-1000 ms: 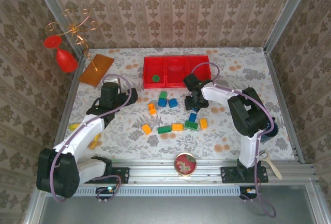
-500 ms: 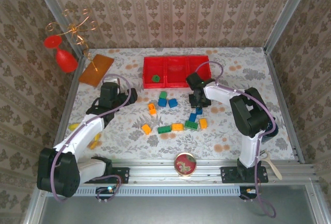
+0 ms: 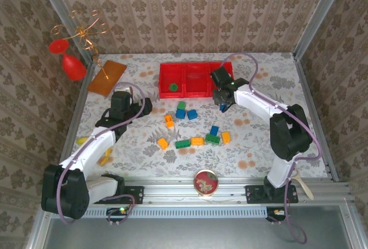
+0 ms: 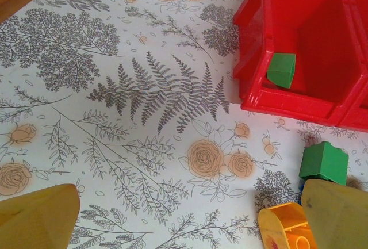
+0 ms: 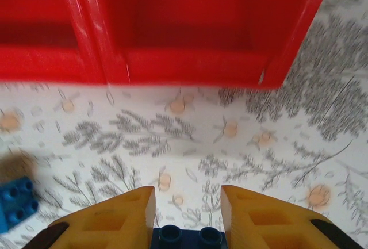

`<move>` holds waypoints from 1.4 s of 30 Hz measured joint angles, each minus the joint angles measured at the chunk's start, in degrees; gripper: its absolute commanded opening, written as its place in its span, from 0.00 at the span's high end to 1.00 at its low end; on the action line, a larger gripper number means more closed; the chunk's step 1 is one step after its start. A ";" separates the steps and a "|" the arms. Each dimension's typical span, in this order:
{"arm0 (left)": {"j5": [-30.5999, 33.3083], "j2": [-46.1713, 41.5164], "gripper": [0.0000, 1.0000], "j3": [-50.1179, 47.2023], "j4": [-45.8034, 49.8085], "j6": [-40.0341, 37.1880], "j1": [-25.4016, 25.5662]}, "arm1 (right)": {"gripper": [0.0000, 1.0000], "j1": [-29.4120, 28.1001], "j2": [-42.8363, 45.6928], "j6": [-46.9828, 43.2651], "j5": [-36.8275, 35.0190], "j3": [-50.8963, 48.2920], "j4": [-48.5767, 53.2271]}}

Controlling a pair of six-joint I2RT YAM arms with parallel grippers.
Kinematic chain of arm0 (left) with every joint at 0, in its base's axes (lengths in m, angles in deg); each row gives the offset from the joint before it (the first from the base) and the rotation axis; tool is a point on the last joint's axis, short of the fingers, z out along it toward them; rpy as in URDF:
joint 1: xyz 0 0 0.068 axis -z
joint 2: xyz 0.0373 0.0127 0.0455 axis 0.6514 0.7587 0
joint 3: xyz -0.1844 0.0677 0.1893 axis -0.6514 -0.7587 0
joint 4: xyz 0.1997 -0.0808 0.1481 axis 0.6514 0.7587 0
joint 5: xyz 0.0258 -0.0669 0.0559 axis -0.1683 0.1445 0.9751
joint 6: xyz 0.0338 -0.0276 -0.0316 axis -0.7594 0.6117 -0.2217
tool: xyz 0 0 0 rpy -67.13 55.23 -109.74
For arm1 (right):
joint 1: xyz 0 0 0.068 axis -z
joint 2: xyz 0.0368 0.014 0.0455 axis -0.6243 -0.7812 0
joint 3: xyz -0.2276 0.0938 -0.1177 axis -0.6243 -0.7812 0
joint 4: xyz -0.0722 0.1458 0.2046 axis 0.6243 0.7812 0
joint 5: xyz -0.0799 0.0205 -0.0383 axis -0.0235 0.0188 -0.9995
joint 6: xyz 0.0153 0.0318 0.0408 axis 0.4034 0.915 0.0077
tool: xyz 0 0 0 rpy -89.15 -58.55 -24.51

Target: Sort the legos into containers by color

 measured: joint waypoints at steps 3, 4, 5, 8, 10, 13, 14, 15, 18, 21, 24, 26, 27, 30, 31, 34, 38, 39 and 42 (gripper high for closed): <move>-0.17 0.00 0.00 0.00 0.00 0.02 -0.07 | 0.76 1.20 -0.68 -0.44 -0.39 4.22 -0.22; -0.26 0.00 0.00 0.00 0.00 0.02 -0.07 | 0.76 1.62 -1.11 -0.72 -0.44 5.53 -0.55; -0.37 0.00 0.00 0.00 0.00 0.02 -0.07 | 0.76 1.99 -1.60 -1.01 -0.44 6.71 -0.83; -0.57 0.00 0.00 0.00 0.00 0.02 -0.07 | 0.75 3.21 -4.07 -1.75 -0.39 10.49 -1.88; -0.74 0.00 0.00 0.00 0.00 0.02 -0.07 | 0.75 4.07 -6.43 -2.29 -0.39 13.00 -2.56; -0.98 0.00 0.00 0.00 0.00 0.02 -0.09 | 0.74 5.07 -10.01 -3.15 -0.42 16.20 -2.97; -1.05 0.00 0.00 0.00 0.00 0.02 -0.13 | 0.72 5.33 -11.06 -3.34 -0.42 16.98 -3.30; -1.20 0.00 0.00 0.00 0.02 0.02 -0.22 | 0.71 5.57 -12.02 -3.58 -0.42 17.68 -3.63; -1.53 0.00 0.00 0.00 0.00 0.02 -0.39 | 0.67 6.16 -14.60 -4.57 -0.52 19.85 -4.44; -2.03 0.00 0.00 0.00 0.00 0.02 -0.37 | 0.64 6.34 -16.09 -5.40 -1.03 21.40 -4.96; -2.43 0.00 0.00 0.00 0.00 0.02 -0.37 | 0.61 6.43 -17.33 -6.25 -1.60 22.60 -5.99; -2.56 0.00 0.00 0.00 0.02 0.02 -0.37 | 0.57 6.51 -18.14 -6.84 -1.73 23.17 -6.36; -2.69 0.00 0.00 0.00 0.02 0.02 -0.37 | 0.54 6.54 -18.49 -7.10 -1.77 23.43 -6.54; -3.06 0.00 0.00 0.00 0.04 0.02 -0.37 | 0.46 6.54 -19.45 -7.78 -1.92 24.26 -7.06; -3.19 0.00 0.00 0.00 0.04 0.02 -0.37 | 0.44 6.54 -19.76 -8.02 -1.99 24.52 -7.15; -3.58 0.00 0.00 0.00 0.15 0.02 -0.37 | 0.42 6.54 -20.48 -8.81 -2.14 25.20 -7.13; -3.82 0.00 0.00 0.00 0.96 -0.02 -0.35 | 0.39 6.54 -20.65 -8.87 -2.14 25.35 -7.08; -3.85 0.00 0.00 0.00 1.25 -0.02 -0.26 | 0.37 6.54 -20.65 -8.87 -2.14 25.35 -7.08; -3.78 0.00 0.00 0.00 1.70 -0.02 0.55 | 0.30 6.54 -20.24 -8.72 -2.12 24.68 -7.32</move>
